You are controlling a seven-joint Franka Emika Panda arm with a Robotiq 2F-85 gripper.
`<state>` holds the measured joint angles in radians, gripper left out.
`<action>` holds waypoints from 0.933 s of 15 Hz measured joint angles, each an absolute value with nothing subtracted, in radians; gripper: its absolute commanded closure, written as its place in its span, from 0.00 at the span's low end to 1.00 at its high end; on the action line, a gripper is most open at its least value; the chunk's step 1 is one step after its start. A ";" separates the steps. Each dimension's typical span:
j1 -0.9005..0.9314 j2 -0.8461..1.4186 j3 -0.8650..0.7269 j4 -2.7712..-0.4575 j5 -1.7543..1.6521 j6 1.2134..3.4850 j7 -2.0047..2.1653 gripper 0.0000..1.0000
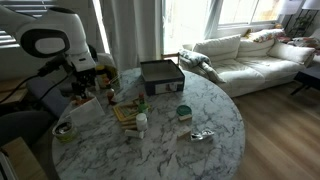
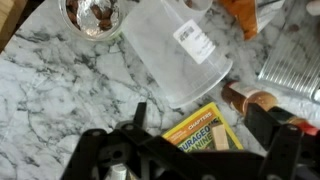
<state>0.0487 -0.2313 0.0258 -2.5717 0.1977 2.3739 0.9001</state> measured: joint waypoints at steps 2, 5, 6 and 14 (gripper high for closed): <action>0.060 -0.228 0.033 -2.573 0.207 2.373 0.885 0.00; 0.057 -0.228 0.035 -2.572 0.208 2.372 0.877 0.00; 0.057 -0.226 0.035 -2.572 0.219 2.372 0.869 0.00; 0.072 -0.146 0.048 -2.567 0.371 2.230 0.486 0.00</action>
<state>0.0725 -0.1458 0.0481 -2.5670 0.3712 2.2301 0.4857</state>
